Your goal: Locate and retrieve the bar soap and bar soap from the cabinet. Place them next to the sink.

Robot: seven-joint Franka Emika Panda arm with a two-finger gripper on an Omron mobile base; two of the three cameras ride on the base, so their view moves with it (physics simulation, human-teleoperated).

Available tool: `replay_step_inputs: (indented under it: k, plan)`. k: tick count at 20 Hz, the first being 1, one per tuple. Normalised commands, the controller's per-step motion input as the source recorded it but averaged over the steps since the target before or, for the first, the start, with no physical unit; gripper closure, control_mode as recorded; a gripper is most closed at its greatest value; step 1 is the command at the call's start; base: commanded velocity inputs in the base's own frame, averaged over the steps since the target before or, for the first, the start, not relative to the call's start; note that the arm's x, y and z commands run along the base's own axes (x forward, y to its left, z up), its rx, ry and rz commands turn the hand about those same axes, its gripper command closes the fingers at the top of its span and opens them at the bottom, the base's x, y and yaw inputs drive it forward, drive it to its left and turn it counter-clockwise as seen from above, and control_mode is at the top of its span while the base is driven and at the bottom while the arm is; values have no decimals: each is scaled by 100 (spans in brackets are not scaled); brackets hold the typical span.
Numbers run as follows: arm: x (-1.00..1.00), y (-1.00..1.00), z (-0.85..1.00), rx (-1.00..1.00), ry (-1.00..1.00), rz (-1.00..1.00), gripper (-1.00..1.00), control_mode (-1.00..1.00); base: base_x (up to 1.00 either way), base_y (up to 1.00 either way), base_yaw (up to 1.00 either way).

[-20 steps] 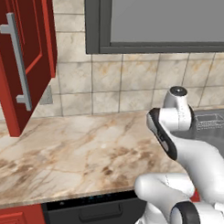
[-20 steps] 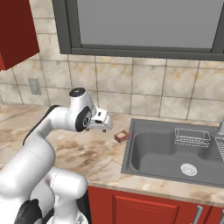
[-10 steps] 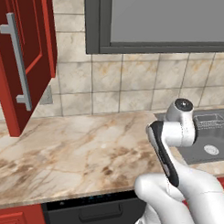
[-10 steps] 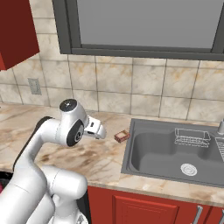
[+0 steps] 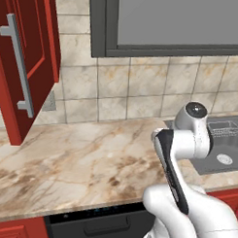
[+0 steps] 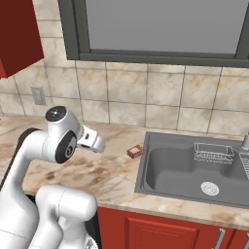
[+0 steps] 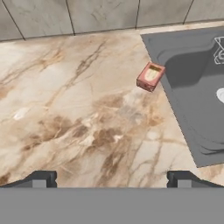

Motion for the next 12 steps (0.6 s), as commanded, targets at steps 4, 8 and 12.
replay_step_inputs:
  k: [4,8,12]
  plan:
    - [-33,5,42,-6,4,1,-100,-100,0,0,0]
    - [-40,0,43,-13,-4,0,-100,-100,0,0,0]
    - [-34,0,28,-5,-13,-1,-100,-100,0,0,0]
